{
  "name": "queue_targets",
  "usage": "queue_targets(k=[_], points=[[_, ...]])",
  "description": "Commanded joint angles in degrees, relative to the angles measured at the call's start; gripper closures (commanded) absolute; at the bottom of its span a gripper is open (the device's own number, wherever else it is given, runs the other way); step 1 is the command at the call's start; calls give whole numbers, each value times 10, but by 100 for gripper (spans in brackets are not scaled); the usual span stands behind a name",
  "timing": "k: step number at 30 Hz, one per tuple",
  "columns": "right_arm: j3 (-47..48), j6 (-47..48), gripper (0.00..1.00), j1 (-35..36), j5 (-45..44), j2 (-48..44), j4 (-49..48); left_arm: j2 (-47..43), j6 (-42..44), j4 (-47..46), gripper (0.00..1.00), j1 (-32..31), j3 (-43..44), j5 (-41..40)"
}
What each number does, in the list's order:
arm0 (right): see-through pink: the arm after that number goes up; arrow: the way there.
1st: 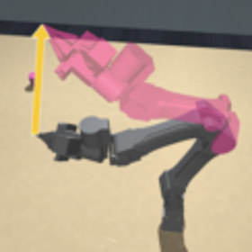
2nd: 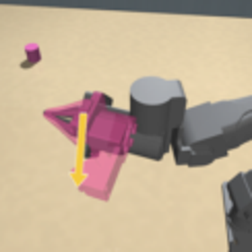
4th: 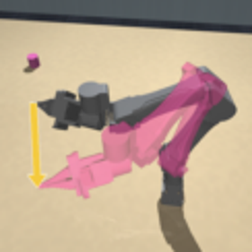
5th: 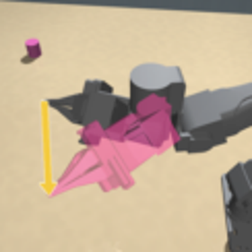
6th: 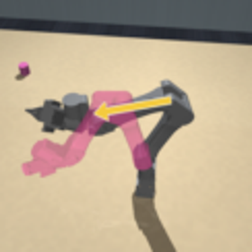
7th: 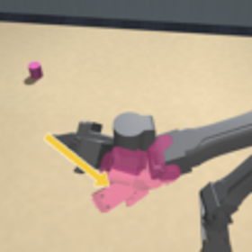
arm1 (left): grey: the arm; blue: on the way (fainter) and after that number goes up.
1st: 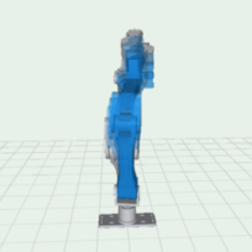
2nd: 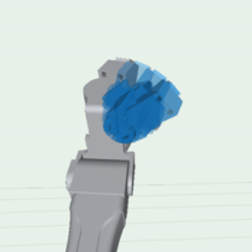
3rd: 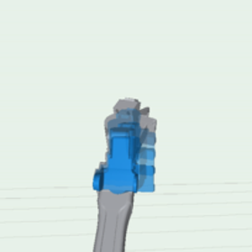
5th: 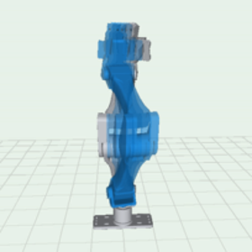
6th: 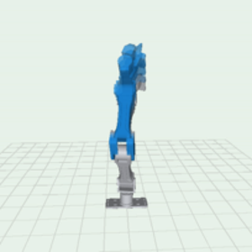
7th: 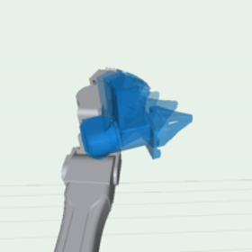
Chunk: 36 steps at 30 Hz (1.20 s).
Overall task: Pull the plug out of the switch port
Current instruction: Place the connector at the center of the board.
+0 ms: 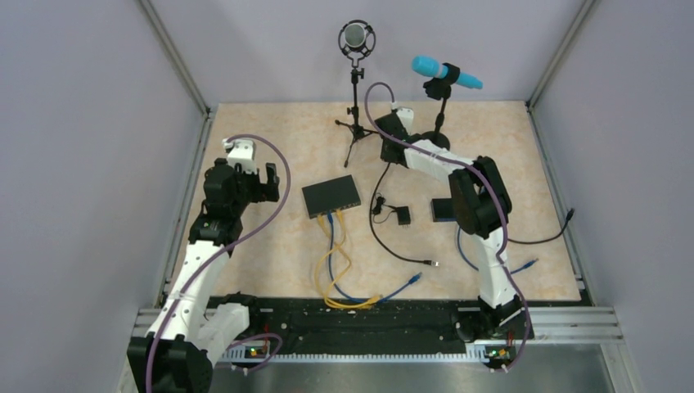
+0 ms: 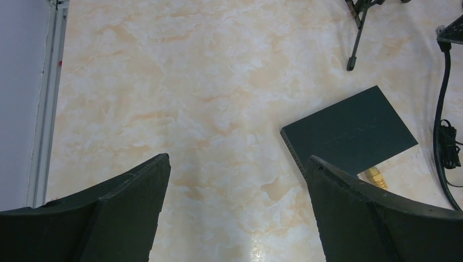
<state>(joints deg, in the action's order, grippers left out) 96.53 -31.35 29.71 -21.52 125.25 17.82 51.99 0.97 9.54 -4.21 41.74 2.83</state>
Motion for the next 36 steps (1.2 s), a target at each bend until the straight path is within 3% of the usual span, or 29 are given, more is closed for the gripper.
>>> queue_targets(k=[1, 10, 18, 28, 31, 36], points=[[36, 72, 100, -5, -94, 1, 26, -4, -6, -10, 1, 2, 5, 15], [72, 147, 100, -6, -135, -1, 43, -2, -4, -6, 1, 2, 5, 23], [81, 139, 100, -5, 92, 10, 35, 2, 1, -8, 1, 2, 5, 30], [77, 116, 91, -9, 139, 12, 49, 5, 3, -17, 1, 2, 4, 38], [81, 90, 81, -18, 158, 11, 60, 6, 11, -24, 1, 2, 1, 68], [74, 85, 53, -20, 200, -23, 62, 2, 38, -44, 1, 2, -8, 119]])
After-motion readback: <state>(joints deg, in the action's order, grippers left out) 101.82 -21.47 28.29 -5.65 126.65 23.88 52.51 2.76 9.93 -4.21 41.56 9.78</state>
